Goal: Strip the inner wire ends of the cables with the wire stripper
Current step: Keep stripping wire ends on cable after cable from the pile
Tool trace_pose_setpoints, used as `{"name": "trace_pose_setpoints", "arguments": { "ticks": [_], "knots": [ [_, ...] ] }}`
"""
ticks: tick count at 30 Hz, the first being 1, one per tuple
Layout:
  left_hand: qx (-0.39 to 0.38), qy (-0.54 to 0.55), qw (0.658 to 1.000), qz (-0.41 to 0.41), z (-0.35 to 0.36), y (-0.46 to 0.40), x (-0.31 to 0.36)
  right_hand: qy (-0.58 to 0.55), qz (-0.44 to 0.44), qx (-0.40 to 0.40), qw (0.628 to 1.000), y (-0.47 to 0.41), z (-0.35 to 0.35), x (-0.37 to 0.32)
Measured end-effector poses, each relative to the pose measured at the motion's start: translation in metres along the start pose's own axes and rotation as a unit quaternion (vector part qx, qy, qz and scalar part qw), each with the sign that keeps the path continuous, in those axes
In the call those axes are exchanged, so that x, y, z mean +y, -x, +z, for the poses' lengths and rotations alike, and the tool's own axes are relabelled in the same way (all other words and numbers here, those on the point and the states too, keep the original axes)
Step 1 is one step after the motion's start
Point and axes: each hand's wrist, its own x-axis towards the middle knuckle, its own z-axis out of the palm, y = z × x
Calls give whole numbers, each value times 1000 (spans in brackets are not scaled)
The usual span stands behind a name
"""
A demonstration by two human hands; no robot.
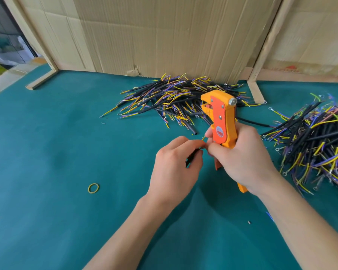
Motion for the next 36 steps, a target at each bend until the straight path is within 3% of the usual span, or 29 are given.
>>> {"name": "trace_pose_setpoints", "arguments": {
  "ticks": [3,7,12,20,23,27,30,36],
  "knots": [
    [-53,111,987,-98,0,-3,-1,-15,-3,-1,1000,-1,-1,0],
    [-137,240,939,-204,-4,-6,-5,-27,-9,-20,999,-1,-7,-2],
    [-157,256,929,-216,-9,-8,-8,0,-27,-68,997,-1,-14,-6],
    [-123,215,945,-214,-5,-8,-8,105,-146,-41,983,5,-5,-9],
    [-166,256,924,-231,-10,-10,-14,137,-187,-58,971,6,-3,-10],
    [-222,331,882,-253,-14,-12,-16,100,-154,-99,978,4,-10,-11],
    [-201,359,869,-276,-15,-12,-12,62,-113,-79,988,0,-16,-9],
    [-142,318,908,-235,-10,-10,-13,-53,-6,-59,997,-4,-19,-3]
  ]
}}
